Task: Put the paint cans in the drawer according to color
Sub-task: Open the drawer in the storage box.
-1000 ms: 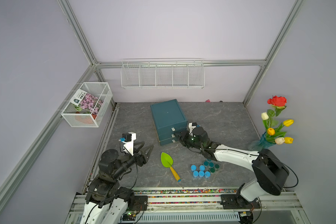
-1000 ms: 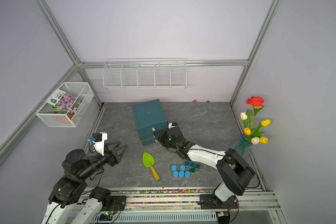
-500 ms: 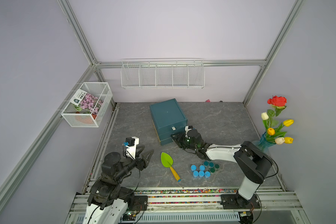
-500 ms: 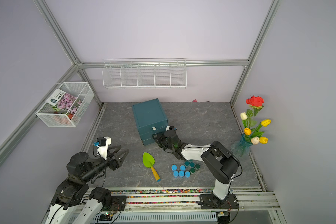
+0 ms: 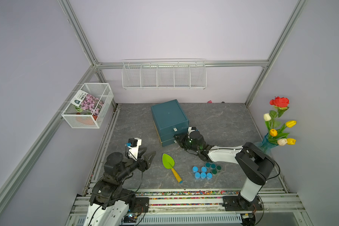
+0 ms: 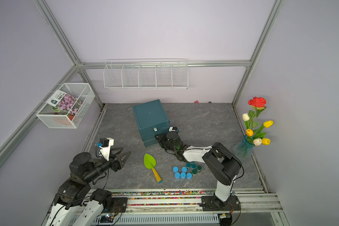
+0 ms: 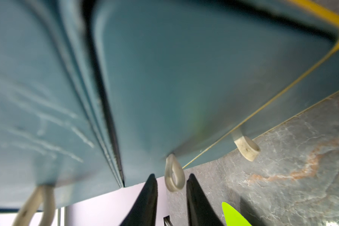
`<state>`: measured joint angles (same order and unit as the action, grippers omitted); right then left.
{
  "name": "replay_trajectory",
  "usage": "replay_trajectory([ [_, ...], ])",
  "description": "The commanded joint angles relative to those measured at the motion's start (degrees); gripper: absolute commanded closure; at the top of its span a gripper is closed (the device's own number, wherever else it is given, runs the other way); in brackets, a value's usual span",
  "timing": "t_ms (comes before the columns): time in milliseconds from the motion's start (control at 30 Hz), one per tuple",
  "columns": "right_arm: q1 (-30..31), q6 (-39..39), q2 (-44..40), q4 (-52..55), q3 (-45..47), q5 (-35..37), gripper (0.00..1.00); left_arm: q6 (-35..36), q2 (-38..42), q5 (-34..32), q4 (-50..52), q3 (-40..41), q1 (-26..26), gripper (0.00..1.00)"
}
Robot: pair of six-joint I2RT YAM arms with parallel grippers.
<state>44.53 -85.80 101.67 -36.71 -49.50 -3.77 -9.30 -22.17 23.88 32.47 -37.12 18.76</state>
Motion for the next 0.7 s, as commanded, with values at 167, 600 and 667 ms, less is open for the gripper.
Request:
replay_trajectory([
  [167, -0.3, -2.3, 1.0, -2.9, 0.2, 2.8, 0.80, 0.9, 0.2, 0.4, 0.1, 0.4, 0.2, 0.35],
  [600, 2.4, -3.5, -12.1, 12.7, 8.4, 2.4, 1.00, 0.9, 0.1, 0.3, -0.1, 0.5, 0.1, 0.35],
  [667, 3.4, -3.2, -15.7, 16.3, 9.7, 1.9, 1.00, 0.9, 0.1, 0.5, -0.1, 0.5, 0.2, 0.35],
])
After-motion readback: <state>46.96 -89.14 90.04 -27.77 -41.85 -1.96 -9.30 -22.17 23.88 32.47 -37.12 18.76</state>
